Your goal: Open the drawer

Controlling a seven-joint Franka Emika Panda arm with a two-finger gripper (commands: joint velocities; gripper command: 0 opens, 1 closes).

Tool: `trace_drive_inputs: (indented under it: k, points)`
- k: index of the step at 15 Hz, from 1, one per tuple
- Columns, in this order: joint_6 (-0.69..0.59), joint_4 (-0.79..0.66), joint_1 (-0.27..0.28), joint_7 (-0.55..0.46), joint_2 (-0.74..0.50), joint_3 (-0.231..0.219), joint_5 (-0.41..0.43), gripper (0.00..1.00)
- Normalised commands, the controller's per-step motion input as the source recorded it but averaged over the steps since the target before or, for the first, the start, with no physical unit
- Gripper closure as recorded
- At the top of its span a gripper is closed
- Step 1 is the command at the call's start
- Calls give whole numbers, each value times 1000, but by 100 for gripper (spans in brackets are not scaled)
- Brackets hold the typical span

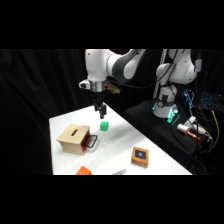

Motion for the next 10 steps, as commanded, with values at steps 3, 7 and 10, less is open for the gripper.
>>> trace_drive_inputs:
  k: [3, 7, 10]
  points:
    - [-52, 401, 61, 420, 294, -45, -20, 0]
    - [73, 278, 83, 518, 207, -96, 77, 0]
    - [141, 195, 127, 477, 149, -115, 101, 0]
